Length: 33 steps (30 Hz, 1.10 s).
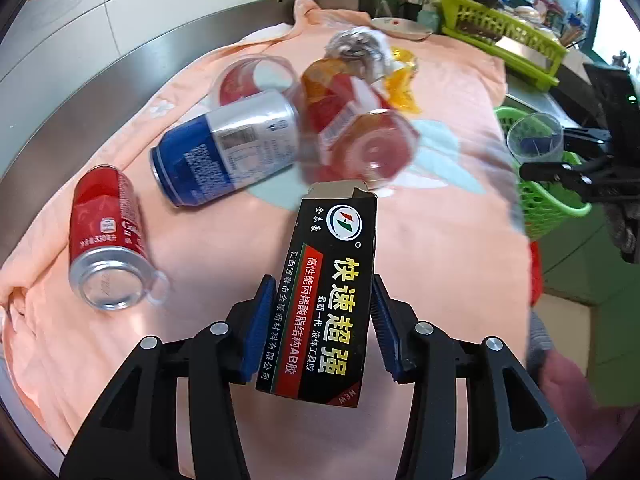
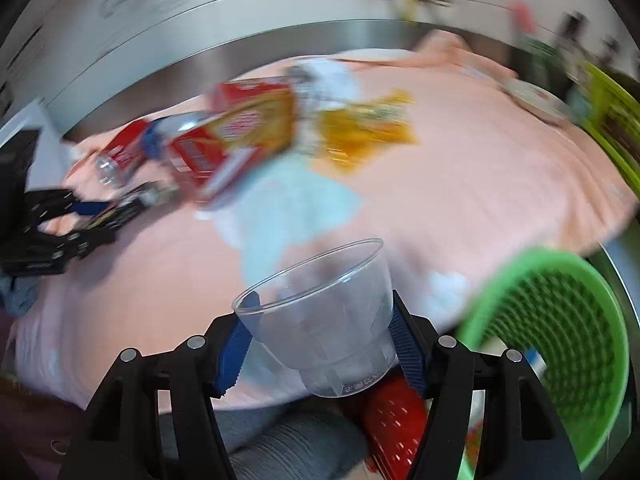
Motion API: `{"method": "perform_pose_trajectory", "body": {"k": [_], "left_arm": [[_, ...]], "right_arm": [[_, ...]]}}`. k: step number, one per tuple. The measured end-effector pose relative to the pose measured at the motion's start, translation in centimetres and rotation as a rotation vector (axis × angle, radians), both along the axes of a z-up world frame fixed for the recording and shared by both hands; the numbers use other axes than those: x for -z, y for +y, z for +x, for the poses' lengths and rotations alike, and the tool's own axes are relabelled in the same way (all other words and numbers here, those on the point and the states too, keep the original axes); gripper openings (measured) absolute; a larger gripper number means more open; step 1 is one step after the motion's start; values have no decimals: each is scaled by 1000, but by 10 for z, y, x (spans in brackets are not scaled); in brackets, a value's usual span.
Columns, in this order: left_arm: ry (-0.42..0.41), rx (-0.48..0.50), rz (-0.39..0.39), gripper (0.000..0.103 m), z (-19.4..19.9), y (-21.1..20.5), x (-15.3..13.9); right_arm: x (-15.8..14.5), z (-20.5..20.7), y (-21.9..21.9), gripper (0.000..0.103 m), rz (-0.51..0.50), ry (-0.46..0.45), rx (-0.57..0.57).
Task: Collect trash
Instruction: 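Drop the clear cup into the green basket with the right gripper while the left grasps the glue box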
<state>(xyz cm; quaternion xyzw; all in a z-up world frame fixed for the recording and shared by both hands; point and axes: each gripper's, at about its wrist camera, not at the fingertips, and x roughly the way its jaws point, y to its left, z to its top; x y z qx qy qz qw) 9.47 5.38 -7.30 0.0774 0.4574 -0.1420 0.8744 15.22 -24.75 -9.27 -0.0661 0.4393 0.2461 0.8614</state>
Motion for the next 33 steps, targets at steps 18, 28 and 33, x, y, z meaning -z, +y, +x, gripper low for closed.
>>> {"method": "perform_pose_trajectory", "body": {"k": [18,28,33], "left_arm": [[-29,225,-136,46,12,-113,-34],[-64,388,-178,46,36,-225,-58],[-41,439,-188,46,52,-280,-51]], "right_arm": [[52,0,-187,62,-25,141,544],[60,-8,-214,68,-12,138,577],[52,-16,-220,68,14,112,577]]}}
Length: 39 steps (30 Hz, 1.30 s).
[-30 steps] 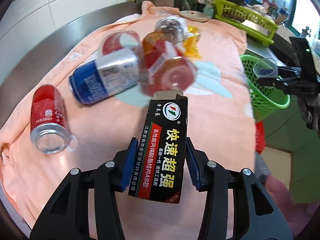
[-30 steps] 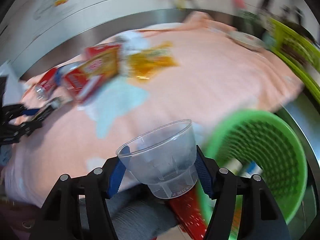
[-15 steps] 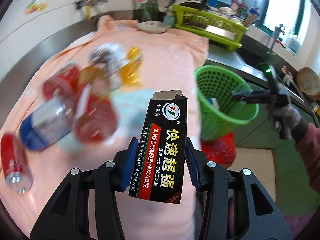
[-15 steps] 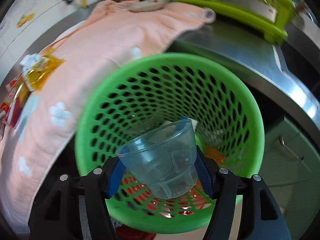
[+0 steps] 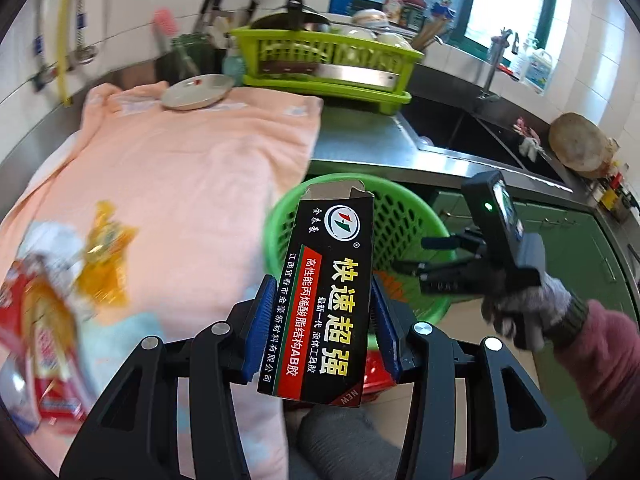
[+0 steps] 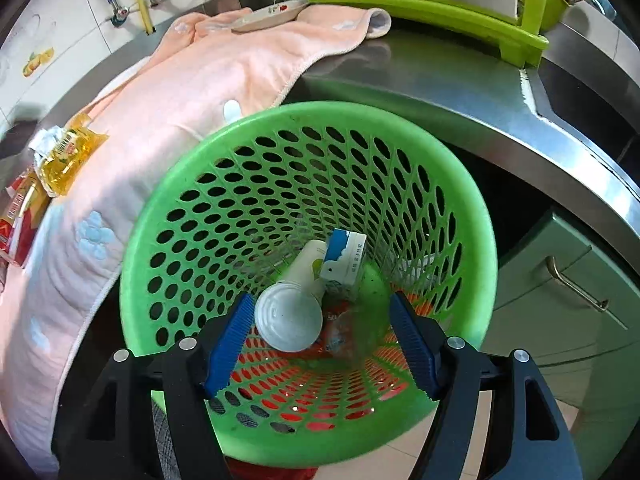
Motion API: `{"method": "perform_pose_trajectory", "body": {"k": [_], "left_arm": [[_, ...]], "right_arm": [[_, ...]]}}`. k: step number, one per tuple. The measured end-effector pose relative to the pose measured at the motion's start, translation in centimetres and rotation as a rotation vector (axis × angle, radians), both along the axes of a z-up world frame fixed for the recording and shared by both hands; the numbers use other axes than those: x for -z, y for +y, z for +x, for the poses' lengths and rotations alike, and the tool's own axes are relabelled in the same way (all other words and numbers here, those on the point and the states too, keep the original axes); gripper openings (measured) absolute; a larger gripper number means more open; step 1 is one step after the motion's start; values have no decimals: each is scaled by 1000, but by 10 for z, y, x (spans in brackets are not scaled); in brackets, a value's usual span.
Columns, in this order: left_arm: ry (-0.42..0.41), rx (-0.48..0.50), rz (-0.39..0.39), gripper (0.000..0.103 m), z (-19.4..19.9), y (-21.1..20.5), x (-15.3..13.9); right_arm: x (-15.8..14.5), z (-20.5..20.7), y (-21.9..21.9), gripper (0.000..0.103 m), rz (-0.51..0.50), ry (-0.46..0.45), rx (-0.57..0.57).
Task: Collect trash
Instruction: 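Drop the clear cup into the green basket with the right gripper while the left grasps the glue box, then lower the black glue box into the green basket and open the left gripper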
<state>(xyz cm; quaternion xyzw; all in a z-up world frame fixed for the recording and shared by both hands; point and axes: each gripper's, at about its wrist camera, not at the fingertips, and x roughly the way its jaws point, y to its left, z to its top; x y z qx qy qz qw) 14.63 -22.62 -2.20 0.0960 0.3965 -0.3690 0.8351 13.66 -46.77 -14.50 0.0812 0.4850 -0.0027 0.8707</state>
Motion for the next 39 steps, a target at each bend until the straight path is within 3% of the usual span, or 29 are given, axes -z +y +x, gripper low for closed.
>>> {"method": "perform_pose_trajectory", "body": {"k": [9,21,26,39], "left_arm": [[109,31,36,46,25,-78,46],[206,34,72,51,37,-118,90],[218,32,55,63,36,-117,93],[126,-80,27,63,31,-39,50]], "right_arm": [[-26,-37,-14,73,27,-94,33],[-34,-71,-29,76,61,-134,68],[-36,-74,-31,76,61,-137,76],[-57,-62,1,76,63,-173,21]]}}
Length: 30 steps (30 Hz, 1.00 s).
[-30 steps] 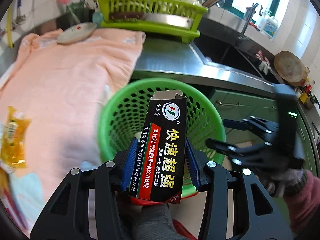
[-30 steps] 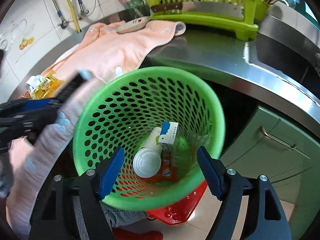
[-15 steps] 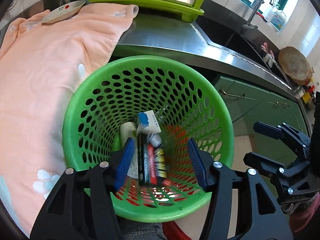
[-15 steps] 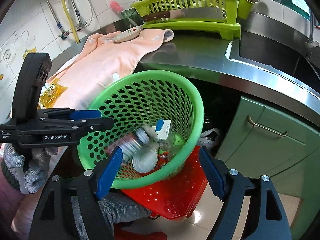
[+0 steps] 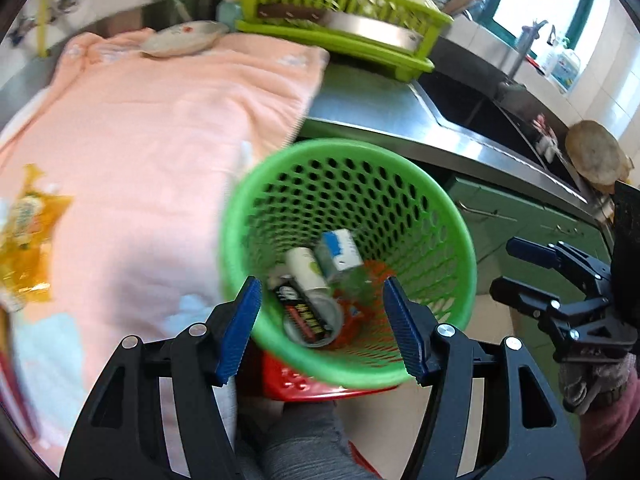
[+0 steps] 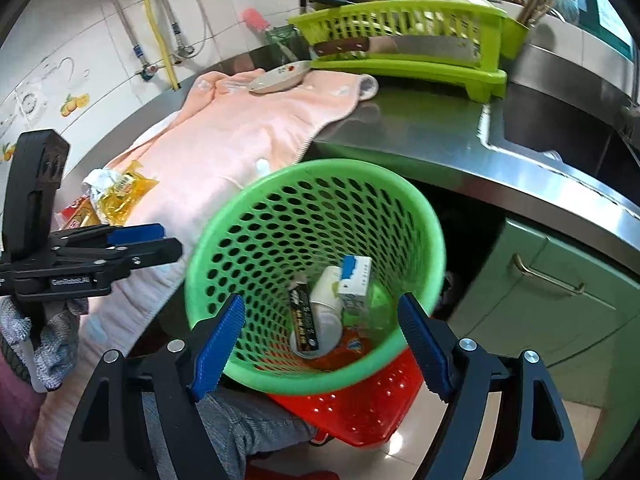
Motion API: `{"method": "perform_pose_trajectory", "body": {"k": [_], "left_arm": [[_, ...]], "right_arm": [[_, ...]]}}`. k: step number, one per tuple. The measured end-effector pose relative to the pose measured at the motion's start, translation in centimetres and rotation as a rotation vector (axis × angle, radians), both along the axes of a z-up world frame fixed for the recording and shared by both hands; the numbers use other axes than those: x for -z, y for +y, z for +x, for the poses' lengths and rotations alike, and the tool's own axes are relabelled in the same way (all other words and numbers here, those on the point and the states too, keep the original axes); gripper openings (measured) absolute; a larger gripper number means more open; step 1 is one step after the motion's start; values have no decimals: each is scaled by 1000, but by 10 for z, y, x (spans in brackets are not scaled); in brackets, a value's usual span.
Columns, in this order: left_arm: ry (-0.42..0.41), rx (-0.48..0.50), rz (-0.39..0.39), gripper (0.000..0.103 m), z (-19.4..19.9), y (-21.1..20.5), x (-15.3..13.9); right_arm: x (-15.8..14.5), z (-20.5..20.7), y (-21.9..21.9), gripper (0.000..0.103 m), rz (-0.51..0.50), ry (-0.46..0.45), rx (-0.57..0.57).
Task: Collect trash
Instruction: 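Lower the black glue box into the green basket and open the left gripper, then grasp the crumpled foil with the left gripper while the right grasps the yellow snack bag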
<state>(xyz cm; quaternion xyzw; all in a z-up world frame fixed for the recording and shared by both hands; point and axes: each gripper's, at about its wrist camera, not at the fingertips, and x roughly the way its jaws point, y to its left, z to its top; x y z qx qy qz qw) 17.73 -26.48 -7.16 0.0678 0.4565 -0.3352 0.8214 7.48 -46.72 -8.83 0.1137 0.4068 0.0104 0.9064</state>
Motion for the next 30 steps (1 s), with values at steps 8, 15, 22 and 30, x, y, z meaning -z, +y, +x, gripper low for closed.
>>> {"method": "perform_pose_trajectory", "body": {"k": [8,15,22,30], "left_arm": [[-101,-140,19,63,9,66,-37],[-178,-348,43,63,47,137,-69],[-145,-498,62,76,97,188,-72],[-50,-512,77,76,133,196,-47]], "right_arm": [[-13,19,41,76,3,-26,-84],[-19,38,83,76,4,-36,-175],[-18,58,113,76,22,-26,-228],[-20,83,142,76,34,-18,-275]]}}
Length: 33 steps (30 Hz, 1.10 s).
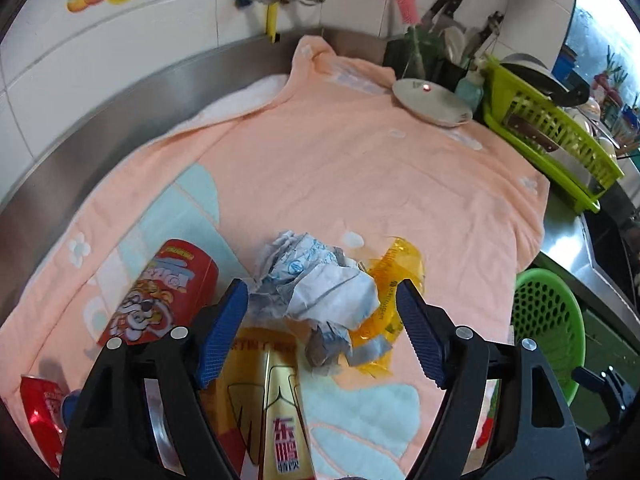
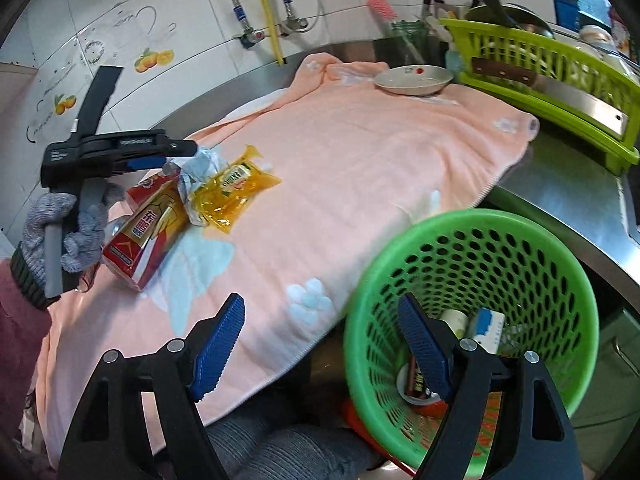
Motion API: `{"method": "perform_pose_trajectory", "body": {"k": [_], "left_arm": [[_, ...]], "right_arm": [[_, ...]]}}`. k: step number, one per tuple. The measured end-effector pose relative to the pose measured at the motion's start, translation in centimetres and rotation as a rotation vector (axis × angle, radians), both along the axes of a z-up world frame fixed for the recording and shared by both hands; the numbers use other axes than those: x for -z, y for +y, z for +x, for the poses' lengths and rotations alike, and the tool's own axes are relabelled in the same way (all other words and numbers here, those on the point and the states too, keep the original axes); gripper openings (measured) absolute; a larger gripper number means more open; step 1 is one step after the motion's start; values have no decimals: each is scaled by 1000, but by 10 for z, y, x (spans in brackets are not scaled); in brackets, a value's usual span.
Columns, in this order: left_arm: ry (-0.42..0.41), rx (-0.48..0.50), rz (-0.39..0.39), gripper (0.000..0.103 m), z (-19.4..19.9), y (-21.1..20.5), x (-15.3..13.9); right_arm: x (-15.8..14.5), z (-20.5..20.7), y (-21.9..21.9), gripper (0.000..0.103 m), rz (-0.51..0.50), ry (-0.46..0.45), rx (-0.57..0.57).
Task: Collect trash
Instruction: 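Grasp the crumpled foil with the left gripper while the right grasps the yellow snack bag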
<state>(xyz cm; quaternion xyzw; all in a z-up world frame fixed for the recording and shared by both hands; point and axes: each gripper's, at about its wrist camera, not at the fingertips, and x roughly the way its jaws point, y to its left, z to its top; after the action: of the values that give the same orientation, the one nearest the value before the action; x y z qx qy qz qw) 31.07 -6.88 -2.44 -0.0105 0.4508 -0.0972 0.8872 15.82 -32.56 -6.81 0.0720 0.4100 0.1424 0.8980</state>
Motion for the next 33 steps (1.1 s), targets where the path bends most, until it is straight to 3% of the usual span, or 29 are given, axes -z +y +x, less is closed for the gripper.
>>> {"method": "perform_pose_trajectory", "body": {"k": [6,19,22,33], "left_arm": [[35,2,-15,73,12,3,15],[40,100,-56,22,21,-3,16],[30,114,-68,14,19,-2,13],[-49,89,-138,9,6,30,-27]], "right_arm": [[-1,21,16,76,12,10,-20],[1,63,53,76,57,47,-48],[1,68,58,76,63,51,-50],[-5,95,71,76,142,71,-43]]}}
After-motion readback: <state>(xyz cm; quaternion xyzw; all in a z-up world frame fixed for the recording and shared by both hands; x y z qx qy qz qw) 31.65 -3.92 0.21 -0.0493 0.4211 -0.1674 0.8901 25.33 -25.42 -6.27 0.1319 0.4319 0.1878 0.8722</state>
